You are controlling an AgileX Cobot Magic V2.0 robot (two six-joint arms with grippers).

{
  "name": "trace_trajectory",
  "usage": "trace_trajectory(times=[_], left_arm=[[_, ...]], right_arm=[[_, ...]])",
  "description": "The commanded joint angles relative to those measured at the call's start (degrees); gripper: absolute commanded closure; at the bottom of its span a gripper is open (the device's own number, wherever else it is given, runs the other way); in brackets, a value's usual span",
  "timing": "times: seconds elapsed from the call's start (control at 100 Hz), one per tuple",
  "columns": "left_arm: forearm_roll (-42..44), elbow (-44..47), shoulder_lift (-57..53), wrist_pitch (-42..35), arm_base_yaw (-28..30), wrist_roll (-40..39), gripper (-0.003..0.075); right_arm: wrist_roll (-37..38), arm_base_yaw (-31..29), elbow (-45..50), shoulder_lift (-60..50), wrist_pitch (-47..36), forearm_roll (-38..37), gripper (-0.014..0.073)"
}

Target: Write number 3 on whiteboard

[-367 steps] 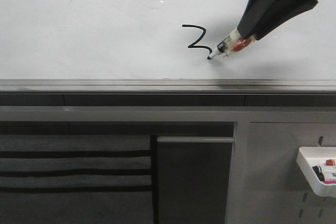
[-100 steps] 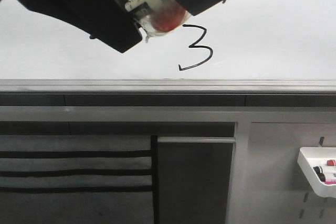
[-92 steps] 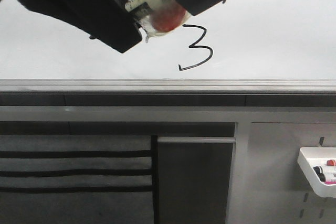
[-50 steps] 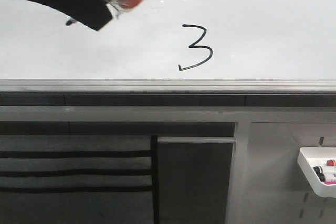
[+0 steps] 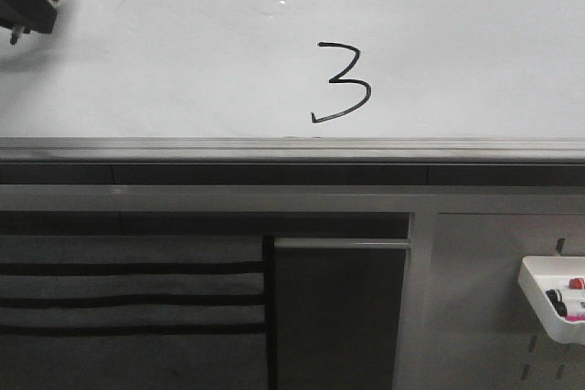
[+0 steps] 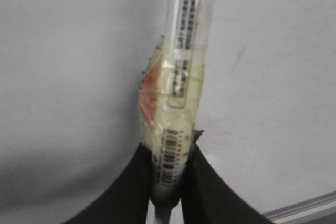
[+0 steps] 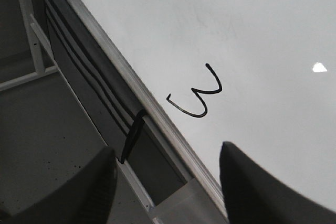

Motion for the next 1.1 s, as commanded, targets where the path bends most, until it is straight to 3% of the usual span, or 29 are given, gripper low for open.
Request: trace_trajectory(times=[0.0, 0.39, 0.49, 0.64, 0.71, 0.85, 1.09], left_arm=[[-1.56, -1.38, 0.27, -4.08, 0.2, -0.65, 0.0738], [-1.61, -1.49, 2.85, -4.12, 0.2, -0.65, 0.0716], [-1.61, -1.49, 2.85, -4.12, 0.2, -0.65, 0.0598], [-0.63, -1.71, 2.45, -3.18, 0.2, -0.65, 0.033], [0.27, -1.71, 0.94, -1.91, 0.2, -0.65, 0.0267], [4.01, -1.71, -5.3, 5.18, 0.2, -0.65, 0.0283], [9.98, -1.71, -20.74, 23.77, 0.2, -0.65, 0.0328]], right_arm=[[0.09, -0.4, -1.59, -0.99, -2.81, 0.97, 0.021], [0.09, -0.4, -1.59, -0.99, -2.81, 0.97, 0.021], [0.09, -0.4, -1.59, -0.99, -2.81, 1.43, 0.021], [2.8, -0.5, -1.59, -0.99, -1.07, 1.75, 0.021], [6.29, -1.1, -1.59, -1.27, 1.19, 1.75, 0.0211], [16.31, -4.01, -1.59, -2.84, 8.0, -0.79, 0.0211], [36.84, -10.0, -1.7, -8.83, 23.52, -15.88, 0.0211]])
